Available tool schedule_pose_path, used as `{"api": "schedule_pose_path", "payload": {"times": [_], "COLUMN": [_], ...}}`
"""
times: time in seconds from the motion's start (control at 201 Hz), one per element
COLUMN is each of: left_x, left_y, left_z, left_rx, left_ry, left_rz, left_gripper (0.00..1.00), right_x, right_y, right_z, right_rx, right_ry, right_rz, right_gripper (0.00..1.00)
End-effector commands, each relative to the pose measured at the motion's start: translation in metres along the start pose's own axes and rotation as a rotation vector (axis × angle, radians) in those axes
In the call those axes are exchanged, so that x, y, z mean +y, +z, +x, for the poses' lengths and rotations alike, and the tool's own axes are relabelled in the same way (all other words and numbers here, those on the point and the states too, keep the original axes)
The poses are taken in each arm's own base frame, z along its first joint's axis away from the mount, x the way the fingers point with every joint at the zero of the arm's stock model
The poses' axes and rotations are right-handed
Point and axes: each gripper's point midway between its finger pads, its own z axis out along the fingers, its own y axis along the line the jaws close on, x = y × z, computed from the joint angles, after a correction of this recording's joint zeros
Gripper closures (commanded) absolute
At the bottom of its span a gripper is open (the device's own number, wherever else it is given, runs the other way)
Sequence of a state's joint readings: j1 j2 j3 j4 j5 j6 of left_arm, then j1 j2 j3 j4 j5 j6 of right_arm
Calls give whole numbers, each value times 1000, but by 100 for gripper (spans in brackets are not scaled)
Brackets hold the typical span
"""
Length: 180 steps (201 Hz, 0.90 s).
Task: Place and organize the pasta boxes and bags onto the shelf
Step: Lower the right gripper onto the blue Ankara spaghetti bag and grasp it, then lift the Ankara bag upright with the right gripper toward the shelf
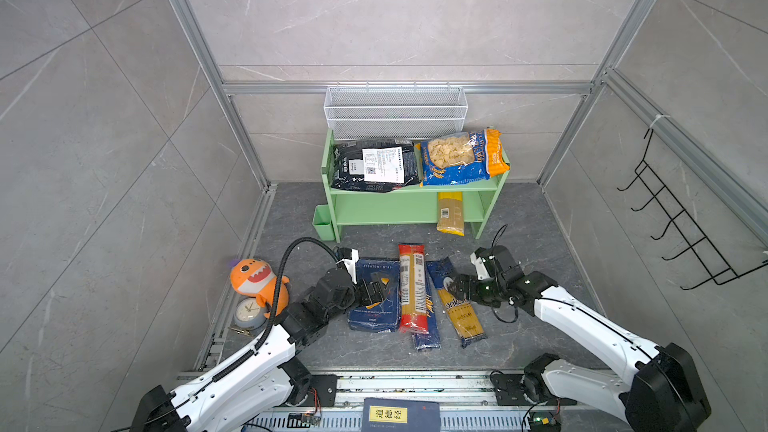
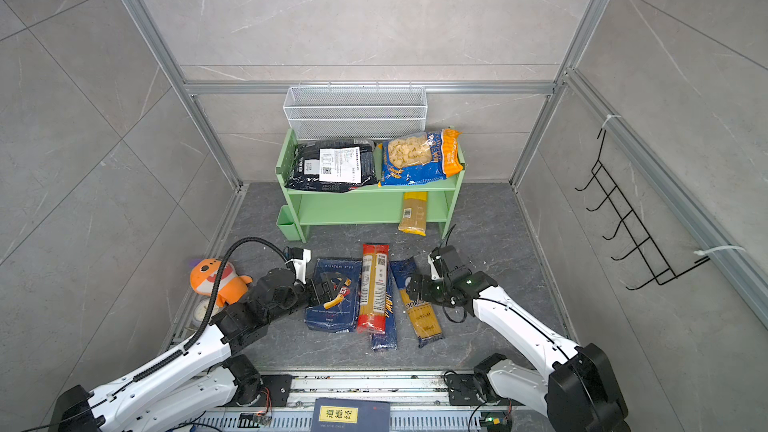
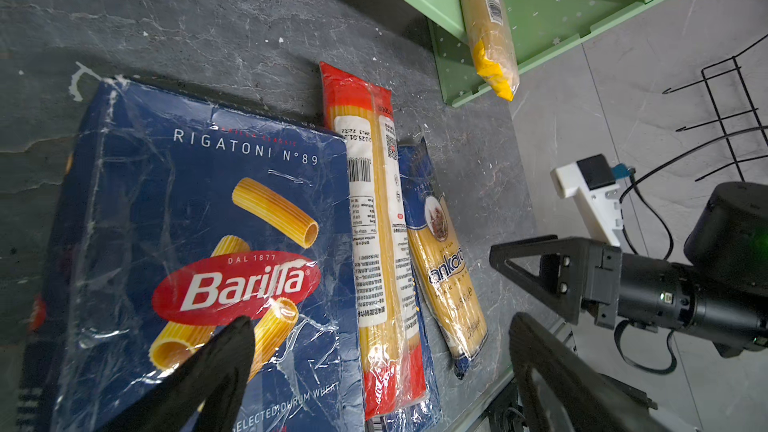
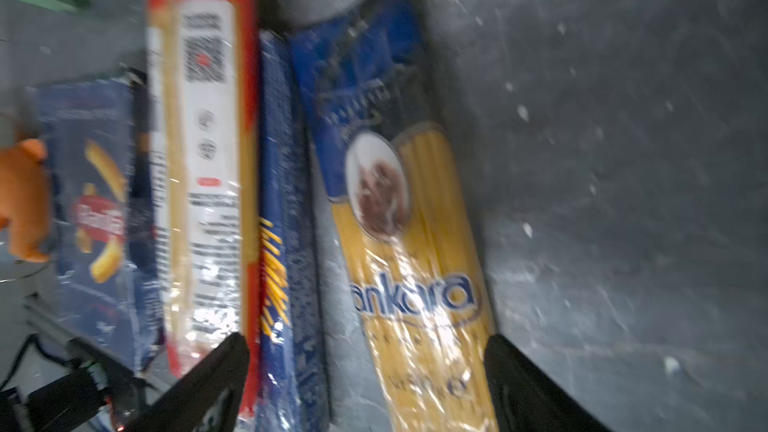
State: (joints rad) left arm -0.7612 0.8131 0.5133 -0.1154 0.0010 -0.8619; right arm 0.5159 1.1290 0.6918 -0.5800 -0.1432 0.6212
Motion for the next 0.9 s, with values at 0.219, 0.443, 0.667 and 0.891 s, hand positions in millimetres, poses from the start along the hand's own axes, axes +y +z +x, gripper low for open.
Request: {"api": "schedule_pose_path", "payload": {"times": [0.219, 0.443, 0.667, 0.891], "left_x": [7, 13, 14, 17], "left_y": [-17, -19, -19, -21], "left_z": [-5, -5, -4, -1], "left_rx": [-49, -55, -59, -52], "left_ry": [-2, 14, 13, 4], "left_rz": [-17, -42, -43, -45], "left_gripper": [2, 1, 1, 1], "right_x": [-34, -32, -28, -27], "right_y": [15, 28, 43, 55], "right_z": [60, 80, 96, 94], "right_rx": [93, 99, 100, 72], "right_ry": [-21, -87, -187, -229], "right_rz": [255, 290, 365, 387], "right_gripper": [1, 1, 3, 5]}}
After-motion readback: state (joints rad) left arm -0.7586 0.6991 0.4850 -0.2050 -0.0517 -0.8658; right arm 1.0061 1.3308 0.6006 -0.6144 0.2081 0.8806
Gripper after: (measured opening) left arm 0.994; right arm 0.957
